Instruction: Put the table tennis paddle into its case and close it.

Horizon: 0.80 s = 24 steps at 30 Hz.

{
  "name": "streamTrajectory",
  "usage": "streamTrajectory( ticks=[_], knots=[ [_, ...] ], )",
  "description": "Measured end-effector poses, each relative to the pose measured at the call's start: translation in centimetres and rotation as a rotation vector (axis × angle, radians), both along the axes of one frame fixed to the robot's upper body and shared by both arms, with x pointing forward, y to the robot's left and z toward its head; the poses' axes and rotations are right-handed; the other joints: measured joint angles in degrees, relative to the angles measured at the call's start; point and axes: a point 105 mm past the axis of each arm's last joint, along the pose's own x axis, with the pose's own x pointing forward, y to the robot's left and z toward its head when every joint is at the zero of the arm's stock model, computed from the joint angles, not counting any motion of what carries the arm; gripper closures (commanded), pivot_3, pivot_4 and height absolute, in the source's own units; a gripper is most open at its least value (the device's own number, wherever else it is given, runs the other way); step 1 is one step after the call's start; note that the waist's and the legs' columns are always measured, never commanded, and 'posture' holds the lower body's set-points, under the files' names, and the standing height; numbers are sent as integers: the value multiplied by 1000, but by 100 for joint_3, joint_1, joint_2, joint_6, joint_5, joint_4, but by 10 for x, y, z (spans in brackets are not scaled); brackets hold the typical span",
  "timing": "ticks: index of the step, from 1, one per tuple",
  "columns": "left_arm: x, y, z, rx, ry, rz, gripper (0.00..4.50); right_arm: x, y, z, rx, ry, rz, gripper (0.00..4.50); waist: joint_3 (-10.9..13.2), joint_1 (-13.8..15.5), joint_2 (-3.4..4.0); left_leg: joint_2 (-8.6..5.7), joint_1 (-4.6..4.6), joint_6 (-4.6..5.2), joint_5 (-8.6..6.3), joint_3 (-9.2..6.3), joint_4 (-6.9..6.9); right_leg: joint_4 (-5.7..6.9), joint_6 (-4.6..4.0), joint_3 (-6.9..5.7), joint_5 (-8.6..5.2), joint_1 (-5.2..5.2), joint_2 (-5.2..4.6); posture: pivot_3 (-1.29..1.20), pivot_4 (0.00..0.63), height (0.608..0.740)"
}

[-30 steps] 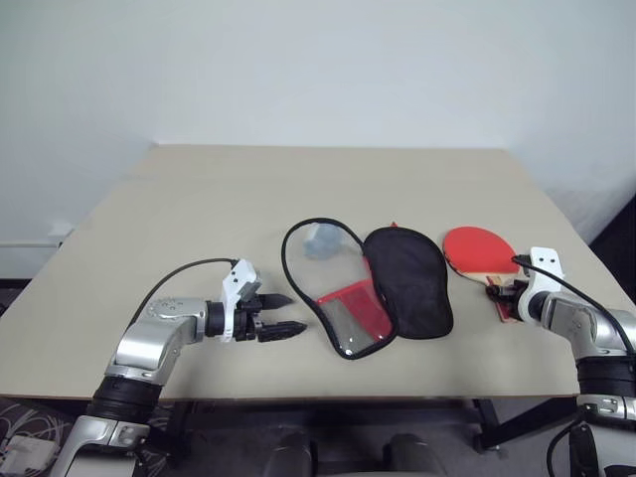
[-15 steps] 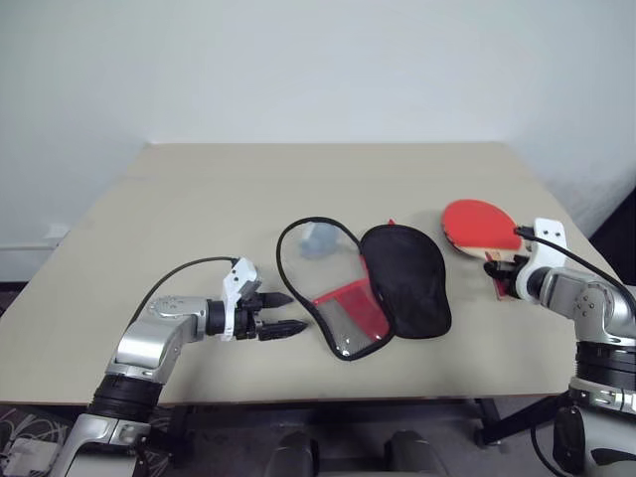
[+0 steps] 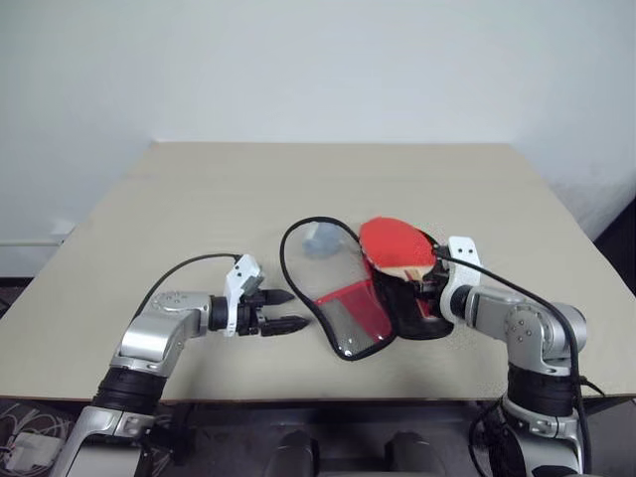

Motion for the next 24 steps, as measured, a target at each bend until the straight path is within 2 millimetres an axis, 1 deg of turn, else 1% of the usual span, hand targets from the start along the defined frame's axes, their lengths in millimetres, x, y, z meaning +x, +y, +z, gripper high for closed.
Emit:
streamTrajectory(
  ticks=[1, 6, 12, 14, 18, 24],
  knots=[
    [-1, -1, -1, 3, 3, -5, 294, -1, 1, -2, 1, 8, -5, 3368, 0, 0, 0, 0, 0, 0, 0, 0, -3, 1, -2, 0, 1, -1, 1, 0, 0, 740],
    [0, -4, -2, 1, 5, -13, 294, -2, -1, 1, -6, -8, -21, 3368, 0, -1, 1, 1, 1, 0, 1, -1, -5, 1, -2, 0, 1, -2, 3, 0, 0, 740],
    [2, -6, 0, -7, 2, -14, 294, 2, -20, 2, -64, -40, -89, 3368, 0, 0, 1, 1, 1, -1, 0, 0, -4, -2, -3, -2, 1, -1, 1, 0, 0, 740],
    [3, -8, 1, -12, -3, -17, 294, 3, -22, 1, -70, -42, -99, 3368, 0, -1, 1, 1, 1, 0, 1, -1, -6, -1, -2, -2, 1, -2, 2, 0, 0, 740],
    [3, -12, 1, -24, -3, -21, 294, 2, -16, -4, -85, -38, -88, 3368, 0, -9, 0, 2, 1, 1, 1, -1, -5, -1, -2, 0, 2, -1, 3, 0, 0, 740],
    [4, -12, 1, -22, -4, -15, 294, 1, -6, -14, -120, -39, -73, 3368, -6, -14, -9, 3, 7, -1, 0, -1, -5, -1, -5, -1, 3, 1, 4, 0, 0, 740]
  ],
)
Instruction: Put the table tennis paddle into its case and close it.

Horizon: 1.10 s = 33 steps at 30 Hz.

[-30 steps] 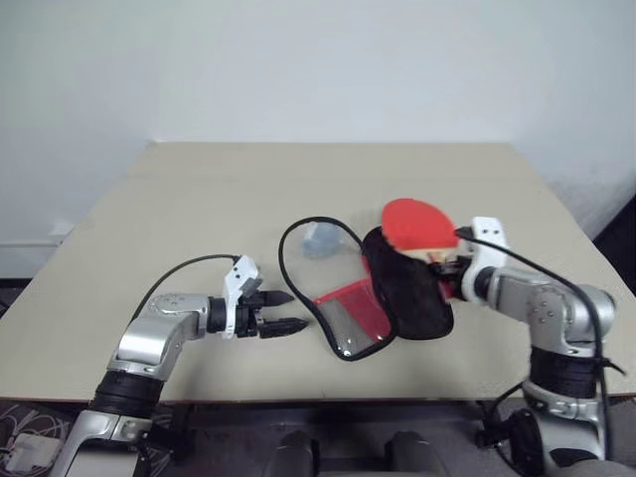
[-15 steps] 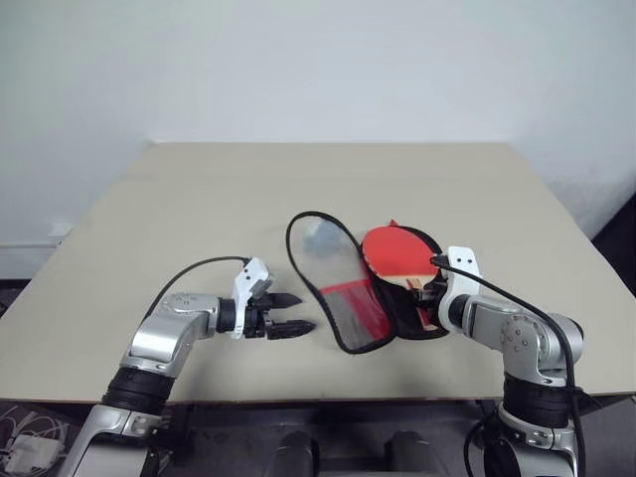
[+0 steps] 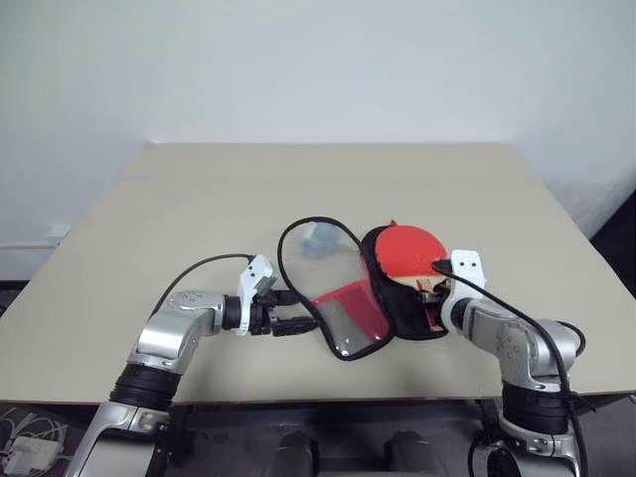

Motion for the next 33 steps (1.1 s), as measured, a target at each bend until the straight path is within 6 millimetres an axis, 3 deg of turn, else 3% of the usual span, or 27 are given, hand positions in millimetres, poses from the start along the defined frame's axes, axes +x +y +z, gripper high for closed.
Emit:
streamTrajectory(
  ticks=[15, 25, 26, 30, 31, 33],
  knots=[
    [0, 2, -2, 6, -1, 18, 294, 3, 14, -4, -22, 7, 50, 3368, -1, -20, -2, 4, 1, 0, 0, 0, -1, 0, -2, -1, 1, -1, 3, 0, 0, 740],
    [1, 2, -1, 8, -4, 17, 294, 2, 28, 2, 16, -3, 126, 47, -1, -12, -3, 5, -1, -1, 0, 1, 0, 0, -2, -2, 1, -1, 3, 0, 0, 740],
    [1, 3, -1, 9, -4, 18, 294, 0, 28, 4, 25, -7, 158, 17, -1, -7, -2, 5, -2, 0, 0, 1, 0, -1, -2, -1, 1, -1, 3, 0, 0, 740],
    [6, 2, 2, 5, -16, 21, 294, 1, 20, 33, 89, -87, 261, 17, 3, 16, 1, 5, -6, 0, 0, 2, 4, -2, -2, -3, 1, 1, 1, 0, 0, 740],
    [8, 2, 4, 5, -23, 21, 294, 6, 13, 52, 105, -153, 276, 17, 5, 16, 3, 5, -6, 0, 0, 4, 6, -3, -2, -3, 2, 0, -1, 0, 0, 740],
    [12, -5, 7, -11, -40, 10, 294, 19, -3, 109, 125, -374, 290, 17, 6, 20, 5, 5, -5, 0, 0, 5, 5, -5, -1, -6, 1, 3, -2, 0, 0, 740]
  ],
)
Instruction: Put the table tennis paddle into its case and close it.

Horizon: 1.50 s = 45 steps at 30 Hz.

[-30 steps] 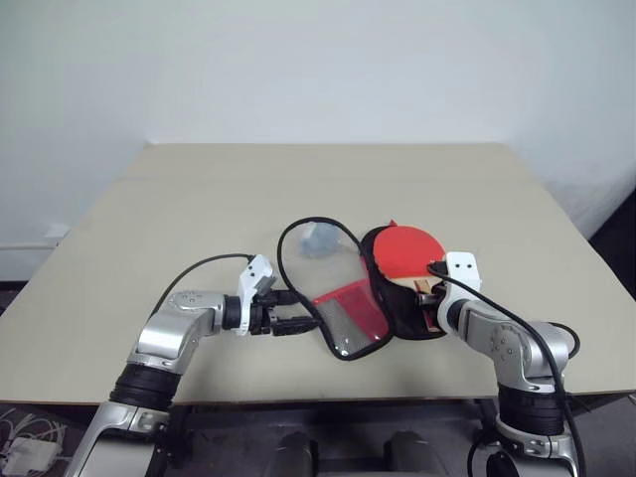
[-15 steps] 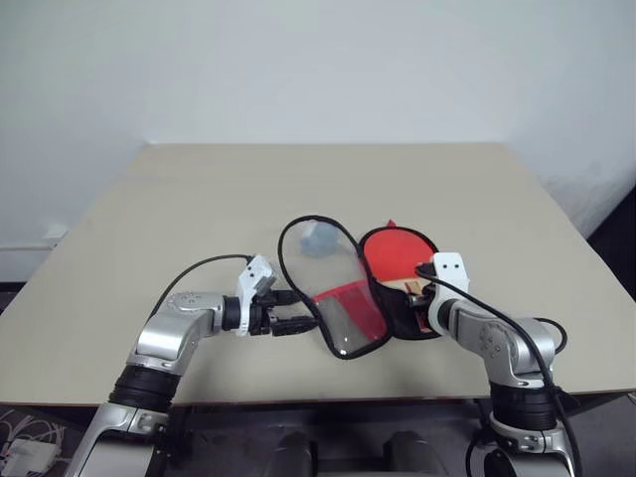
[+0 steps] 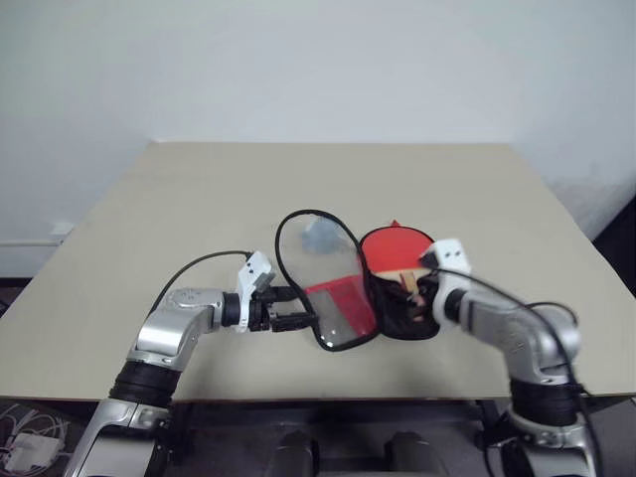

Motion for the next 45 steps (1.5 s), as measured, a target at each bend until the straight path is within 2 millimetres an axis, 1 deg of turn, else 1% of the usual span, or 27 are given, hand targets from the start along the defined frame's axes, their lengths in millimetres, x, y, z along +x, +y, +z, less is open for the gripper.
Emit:
streamTrajectory(
  ticks=[2, 3, 4, 5, 8, 10, 13, 17, 19, 22, 27, 31, 34, 37, 41, 45],
  knots=[
    [6, -16, 5, -31, -24, -23, 294, 7, -12, 49, 44, -182, -3, 17, -2, 8, -4, 0, 1, 0, 0, -6, -2, -3, 0, -8, -1, 3, 1, 0, 0, 740],
    [9, -25, 8, -46, -39, -40, 294, 9, -17, 64, 69, -238, -9, 17, -7, 4, -11, 0, 1, 2, 1, -6, -3, -4, 0, -7, 0, 4, 2, 0, 0, 740],
    [11, -34, 11, -58, -48, -55, 294, 12, -21, 71, 89, -263, -19, 17, -9, 0, -15, 0, 2, 3, 2, -8, -2, -4, 1, -6, 0, 6, 5, 0, 0, 740],
    [13, -41, 15, -71, -58, -71, 294, 16, -26, 72, 105, -266, -38, 17, -9, -1, -18, 0, 1, 10, 6, -6, -1, -6, 1, -5, 0, 6, 5, 0, 0, 740],
    [16, -55, 25, -102, -84, -103, 294, 30, -45, 59, 154, -211, -128, 17, -7, -10, -13, 0, -2, 25, 15, 4, -3, -2, 2, 10, 1, 7, 5, 0, 0, 740],
    [17, -62, 29, -121, -91, -118, 294, 34, -52, 54, 184, -201, -167, 17, -6, -6, -9, 0, -2, 33, 21, 3, -8, -1, 4, 9, 1, 5, 6, 0, 0, 740],
    [15, -79, 33, -157, -94, -153, 294, 35, -54, 51, 202, -211, -189, 17, -6, -5, -8, 0, -2, 35, 21, 3, -6, -3, 12, 9, 5, 9, 6, 0, 0, 740],
    [17, -106, 37, -201, -95, -186, 294, 36, -50, 35, 210, -177, -186, 17, -6, 2, -9, -2, -3, 36, 23, 3, 5, -4, 8, 9, 4, 15, 5, 0, 0, 740],
    [19, -118, 40, -211, -99, -190, 294, 38, -53, 25, 212, -148, -201, 17, -6, -1, -9, -2, -3, 36, 23, 3, 8, -4, 4, 10, 2, 17, 5, 0, 0, 740],
    [18, -130, 42, -228, -108, -202, 294, 41, -61, 18, 219, -133, -236, 17, -6, -3, -7, -2, -2, 36, 23, 3, 1, -4, 5, 10, 2, 14, 5, 0, 0, 740],
    [19, -136, 38, -225, -102, -190, 294, 44, -75, 22, 241, -168, -309, 17, -7, -5, -4, -2, -2, 37, 24, 2, -3, -3, 13, 12, 6, 11, 7, 0, 0, 740],
    [16, -140, 37, -241, -72, -172, 294, 49, -84, 19, 292, -175, -374, 17, -7, -4, -4, -3, -2, 37, 24, 2, 4, -3, 9, 11, 4, 16, 7, 0, 0, 740],
    [9, -144, 36, -283, -22, -166, 294, 54, -98, 24, 353, -196, -450, 17, -7, -4, -3, -3, -2, 38, 24, 2, 1, -3, 9, 12, 4, 16, 7, 0, 0, 740],
    [-4, -150, 37, -341, 43, -198, 294, 58, -110, 26, 378, -209, -517, 17, -7, -5, -2, -3, -2, 38, 24, 1, -2, -4, 11, 11, 4, 15, 7, 0, 0, 740],
    [-13, -161, 38, -359, 83, -232, 294, 62, -113, 12, 379, -171, -545, 17, -8, -8, 3, -3, -2, 39, 26, 1, 2, -3, 7, 12, 3, 16, 7, 0, 0, 740],
    [-10, -162, 33, -347, 117, -196, 294, 65, -109, 9, 370, -165, -540, 17, -9, -13, 11, -3, 0, 41, 27, 1, 0, -2, 4, 12, 2, 15, 7, 0, 0, 740]
  ],
)
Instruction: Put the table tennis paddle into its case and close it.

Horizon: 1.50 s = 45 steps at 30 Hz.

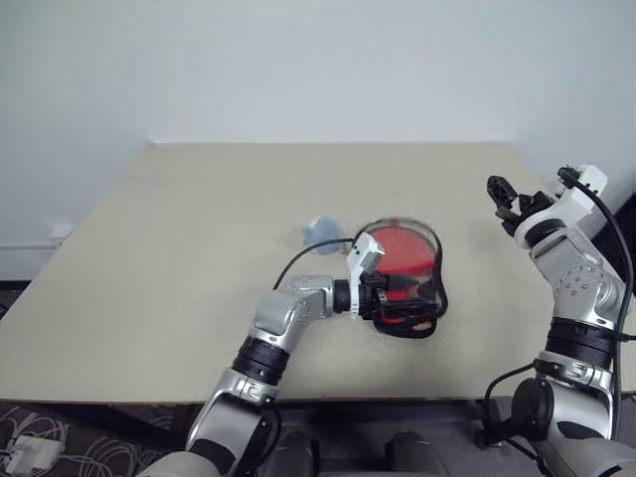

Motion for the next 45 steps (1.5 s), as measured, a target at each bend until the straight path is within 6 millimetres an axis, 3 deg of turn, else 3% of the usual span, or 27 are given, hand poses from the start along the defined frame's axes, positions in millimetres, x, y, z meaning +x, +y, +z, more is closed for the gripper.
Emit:
streamTrajectory(
  ticks=[6, 11, 15, 19, 27, 33, 39, 45],
  knots=[
    [17, 24, -3, 48, 40, 118, 294, 3, 5, -5, -39, 17, 3, 17, 1, 1, 7, 0, 0, 0, 0, -1, 0, 1, 2, 0, 1, 0, 1, 0, 0, 740],
    [31, 51, -14, 181, 61, 243, 294, 3, 15, -24, -111, 81, 25, 17, 1, 5, 7, 0, 0, -1, 1, -2, 0, 2, 10, 0, 5, 2, 1, 0, 0, 740],
    [34, 65, -32, 253, 232, 333, 294, 1, 21, -38, -122, 116, 37, 17, 2, 4, 7, -2, -1, -3, 2, -4, 2, 2, 13, -1, 6, 2, 1, 0, 0, 740],
    [35, 59, -38, 221, 363, 380, 294, 1, 21, -39, -120, 116, 37, 17, 2, 6, 7, -2, -1, -4, 2, -6, 1, 1, 14, -2, 7, 2, 1, 0, 0, 740],
    [42, 33, -30, 125, 550, 389, 294, 1, 18, -41, -113, 125, 23, 17, 2, 3, 7, -4, 0, -6, 3, -7, -3, 0, 14, -3, 7, 1, 1, 0, 0, 740],
    [38, 18, -32, 111, 616, 364, 294, 1, 16, -41, -110, 127, 12, 17, 2, 11, 7, -12, -1, -15, 8, -11, -1, -4, 14, -3, 6, 8, -3, 0, 0, 740],
    [34, 38, -31, 158, 643, 356, 294, -4, 11, -51, -106, 160, -4, 17, 2, 2, 8, -11, -1, -20, 11, -12, -8, 0, 14, -2, 7, 1, -2, 0, 0, 740],
    [31, 57, -28, 183, 678, 357, 294, -5, 8, -48, -105, 151, -20, 17, 2, -2, 9, -11, 0, -22, 12, -14, -9, 1, 14, -3, 7, 0, -2, 0, 0, 740]
  ],
)
